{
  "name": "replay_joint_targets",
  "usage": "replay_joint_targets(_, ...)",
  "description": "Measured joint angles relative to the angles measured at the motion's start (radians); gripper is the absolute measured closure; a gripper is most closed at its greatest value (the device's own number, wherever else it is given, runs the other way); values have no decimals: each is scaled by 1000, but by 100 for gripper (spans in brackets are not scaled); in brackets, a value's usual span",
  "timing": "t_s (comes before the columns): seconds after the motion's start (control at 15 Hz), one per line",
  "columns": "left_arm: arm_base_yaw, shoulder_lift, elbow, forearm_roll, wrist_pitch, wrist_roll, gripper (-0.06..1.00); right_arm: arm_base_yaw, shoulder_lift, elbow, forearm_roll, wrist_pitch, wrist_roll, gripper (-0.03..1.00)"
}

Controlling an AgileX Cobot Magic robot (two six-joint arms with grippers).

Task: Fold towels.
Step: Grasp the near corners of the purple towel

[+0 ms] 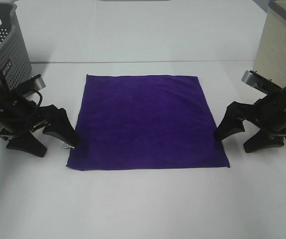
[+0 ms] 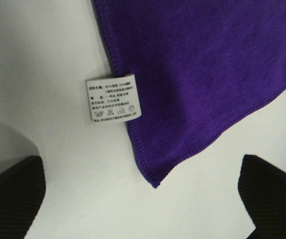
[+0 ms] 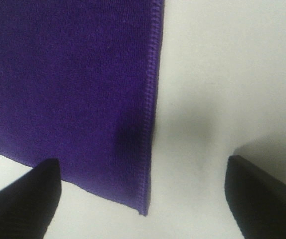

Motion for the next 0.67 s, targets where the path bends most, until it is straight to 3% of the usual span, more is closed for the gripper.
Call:
replay_joint_targets(0.13, -44, 6, -5, -2, -20, -9, -5, 10, 13, -5, 24, 7, 0, 10)
replay_joint_targets(0.27, -123, 38, -43, -16, -22, -90, -2, 91, 36, -13, 36, 8, 11, 12)
replay_joint_targets(0.47, -205, 84, -113, -23, -11, -204, 10, 178, 45, -13, 47, -24, 54, 17)
replay_joint_targets(0.67, -252, 123, -163, -23, 3, -282, 22, 197, 45, -13, 39, -43, 70, 25)
